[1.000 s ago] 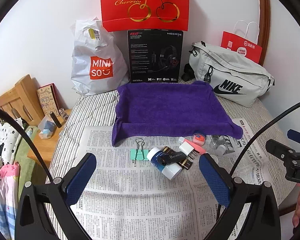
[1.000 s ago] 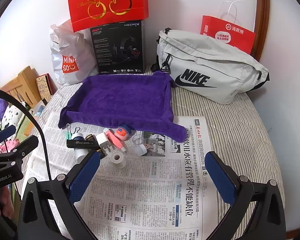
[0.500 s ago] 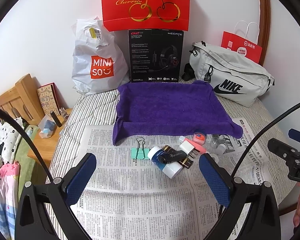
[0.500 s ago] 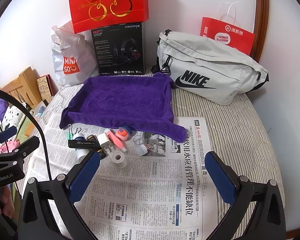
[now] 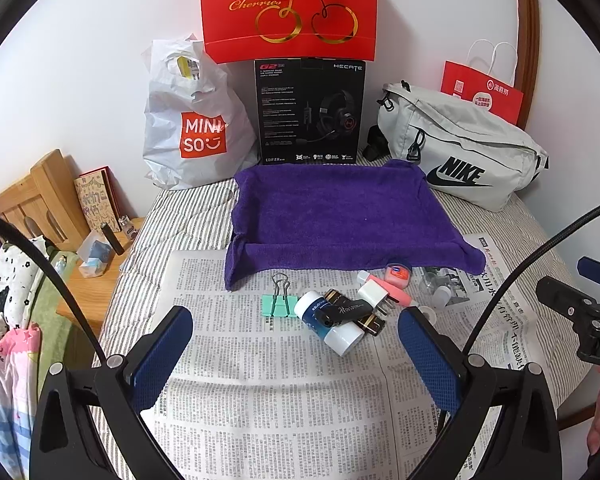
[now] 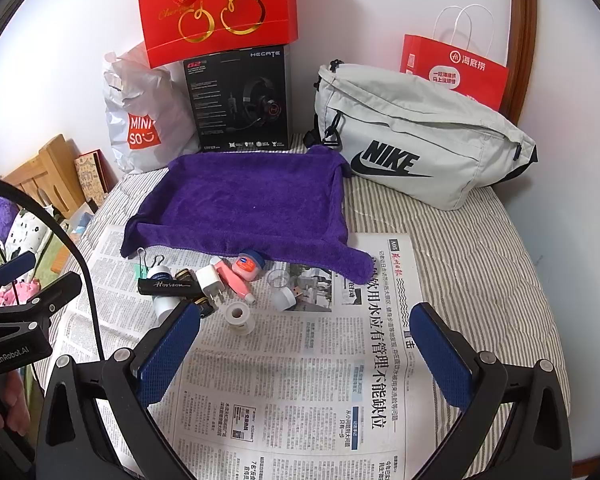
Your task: Organize rigid objects
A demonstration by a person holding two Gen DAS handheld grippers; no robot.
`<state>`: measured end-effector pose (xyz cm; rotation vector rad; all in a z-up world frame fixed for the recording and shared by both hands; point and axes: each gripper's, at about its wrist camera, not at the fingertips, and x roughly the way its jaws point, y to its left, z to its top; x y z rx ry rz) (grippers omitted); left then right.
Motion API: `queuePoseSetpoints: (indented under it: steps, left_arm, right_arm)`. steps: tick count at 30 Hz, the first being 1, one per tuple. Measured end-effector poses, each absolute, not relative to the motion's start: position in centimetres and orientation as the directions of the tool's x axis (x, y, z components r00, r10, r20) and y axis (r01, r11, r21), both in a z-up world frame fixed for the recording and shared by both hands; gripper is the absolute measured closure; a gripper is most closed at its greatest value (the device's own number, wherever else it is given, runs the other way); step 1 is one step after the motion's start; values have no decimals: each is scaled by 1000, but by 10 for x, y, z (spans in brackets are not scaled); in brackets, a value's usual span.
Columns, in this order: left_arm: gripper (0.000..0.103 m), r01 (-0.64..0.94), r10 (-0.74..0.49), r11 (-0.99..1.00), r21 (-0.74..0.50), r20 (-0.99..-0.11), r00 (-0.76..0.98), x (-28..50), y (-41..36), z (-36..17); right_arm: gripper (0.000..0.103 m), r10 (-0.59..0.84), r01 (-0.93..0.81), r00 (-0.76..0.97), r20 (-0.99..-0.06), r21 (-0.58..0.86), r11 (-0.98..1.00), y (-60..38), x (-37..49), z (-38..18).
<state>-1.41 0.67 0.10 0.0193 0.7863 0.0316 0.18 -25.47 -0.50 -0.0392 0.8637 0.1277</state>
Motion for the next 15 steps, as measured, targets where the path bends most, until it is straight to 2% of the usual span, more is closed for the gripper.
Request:
queuePoseSetpoints:
  steps: [15]
  left_arm:
    - [0,-22,40,999,34,-711,702,-16,3,-1]
  right_arm:
    - [0,99,-131,641,-761,18,991,-252,0,-5]
